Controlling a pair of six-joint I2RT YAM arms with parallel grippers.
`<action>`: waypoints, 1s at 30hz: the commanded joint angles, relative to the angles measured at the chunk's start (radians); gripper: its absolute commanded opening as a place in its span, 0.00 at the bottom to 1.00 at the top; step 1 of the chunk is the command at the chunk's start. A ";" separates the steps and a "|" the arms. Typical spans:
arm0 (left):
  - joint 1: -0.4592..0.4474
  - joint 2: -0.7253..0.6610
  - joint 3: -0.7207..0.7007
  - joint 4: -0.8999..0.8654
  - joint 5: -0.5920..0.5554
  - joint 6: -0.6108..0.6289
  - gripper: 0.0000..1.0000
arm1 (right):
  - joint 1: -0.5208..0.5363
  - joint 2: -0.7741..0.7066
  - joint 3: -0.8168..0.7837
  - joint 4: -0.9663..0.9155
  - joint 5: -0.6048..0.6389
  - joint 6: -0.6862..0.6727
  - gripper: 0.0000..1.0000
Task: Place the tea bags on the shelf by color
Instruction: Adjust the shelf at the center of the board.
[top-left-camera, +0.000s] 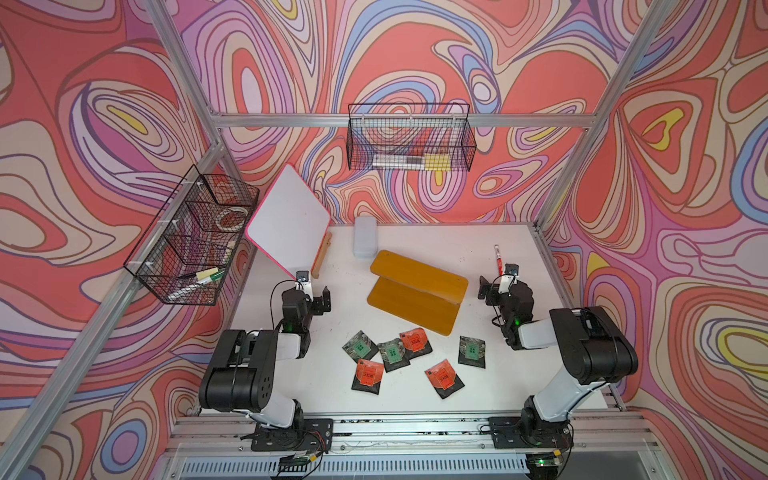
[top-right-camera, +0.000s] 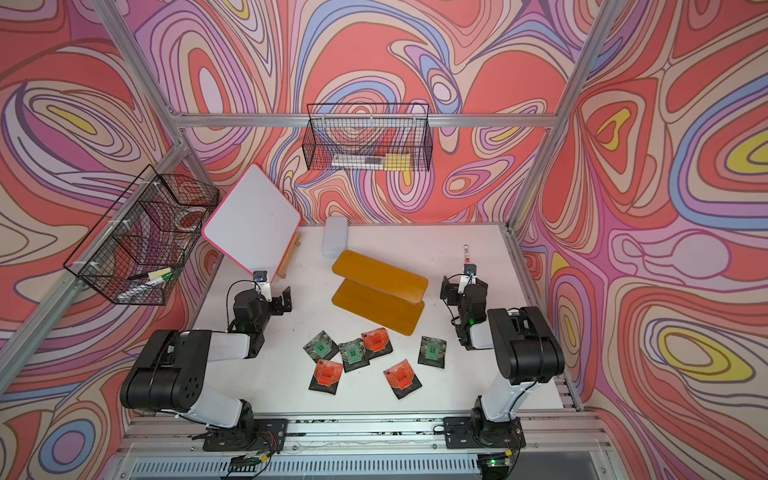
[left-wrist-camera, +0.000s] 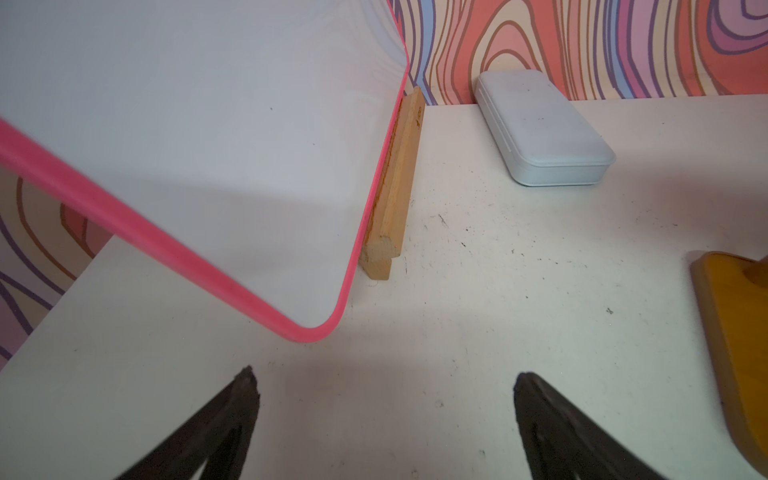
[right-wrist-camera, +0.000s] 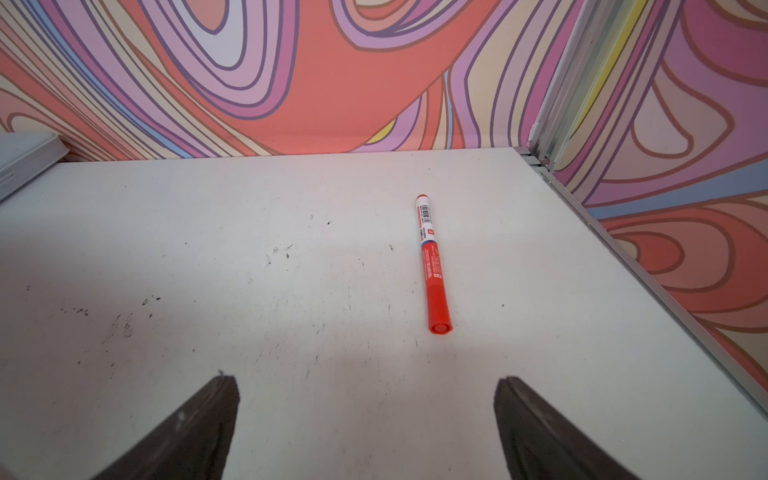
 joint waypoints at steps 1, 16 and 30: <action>0.001 -0.012 -0.024 0.031 -0.063 -0.024 0.99 | -0.005 -0.019 0.002 0.012 0.072 0.030 0.98; 0.000 -0.450 0.160 -0.614 -0.113 -0.327 0.99 | -0.005 -0.361 0.302 -0.879 0.075 0.250 0.98; -0.001 -0.541 0.297 -0.892 0.192 -0.477 0.99 | -0.005 -0.523 0.428 -1.272 -0.141 0.376 0.98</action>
